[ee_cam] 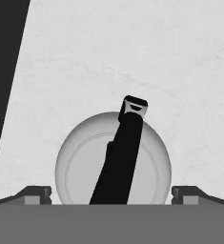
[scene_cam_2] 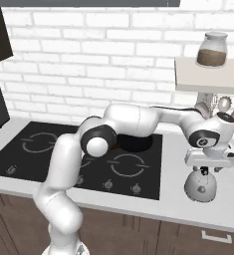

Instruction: Pick the kettle from the counter and place it on a stove burner. Then turn the burner on.

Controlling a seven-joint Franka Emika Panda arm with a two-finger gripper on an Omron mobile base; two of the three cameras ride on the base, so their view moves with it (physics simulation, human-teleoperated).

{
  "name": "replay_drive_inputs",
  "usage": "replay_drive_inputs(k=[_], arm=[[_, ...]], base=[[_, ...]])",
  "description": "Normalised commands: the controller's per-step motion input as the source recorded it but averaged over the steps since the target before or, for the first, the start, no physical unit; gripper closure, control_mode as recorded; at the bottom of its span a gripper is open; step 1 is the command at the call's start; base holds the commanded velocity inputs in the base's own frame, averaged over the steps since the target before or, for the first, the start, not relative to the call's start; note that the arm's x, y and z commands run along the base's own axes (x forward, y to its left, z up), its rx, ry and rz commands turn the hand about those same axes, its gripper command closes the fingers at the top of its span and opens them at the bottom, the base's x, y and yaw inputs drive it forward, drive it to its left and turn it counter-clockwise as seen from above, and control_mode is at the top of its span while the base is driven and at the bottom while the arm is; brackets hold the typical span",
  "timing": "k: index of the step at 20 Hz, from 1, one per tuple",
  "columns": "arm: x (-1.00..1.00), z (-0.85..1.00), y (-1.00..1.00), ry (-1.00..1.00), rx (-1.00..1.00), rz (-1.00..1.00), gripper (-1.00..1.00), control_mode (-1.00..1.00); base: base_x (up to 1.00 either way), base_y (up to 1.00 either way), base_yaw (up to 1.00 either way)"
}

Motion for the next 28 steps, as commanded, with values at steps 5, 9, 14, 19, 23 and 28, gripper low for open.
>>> replay_drive_inputs(k=[5,9,14,19,23,28], arm=[[0.0,0.0,0.0,0.01,0.0,0.0,-1.0,-1.0],[0.0,0.0,0.0,0.0,0.0,0.0,1.0,-1.0],[0.0,0.0,0.0,0.0,0.0,0.0,1.0,-1.0],[0.0,0.0,0.0,0.0,0.0,0.0,1.0,-1.0],[-0.17,0.0,0.07,0.0,0.0,0.0,1.0,-1.0],[-0.62,0.32,0.36,0.0,-0.04,0.0,1.0,-1.0]], base=[[0.0,0.0,0.0],[0.0,0.0,0.0],[0.0,0.0,0.0],[0.0,0.0,0.0],[0.0,0.0,0.0],[0.0,0.0,0.0]])
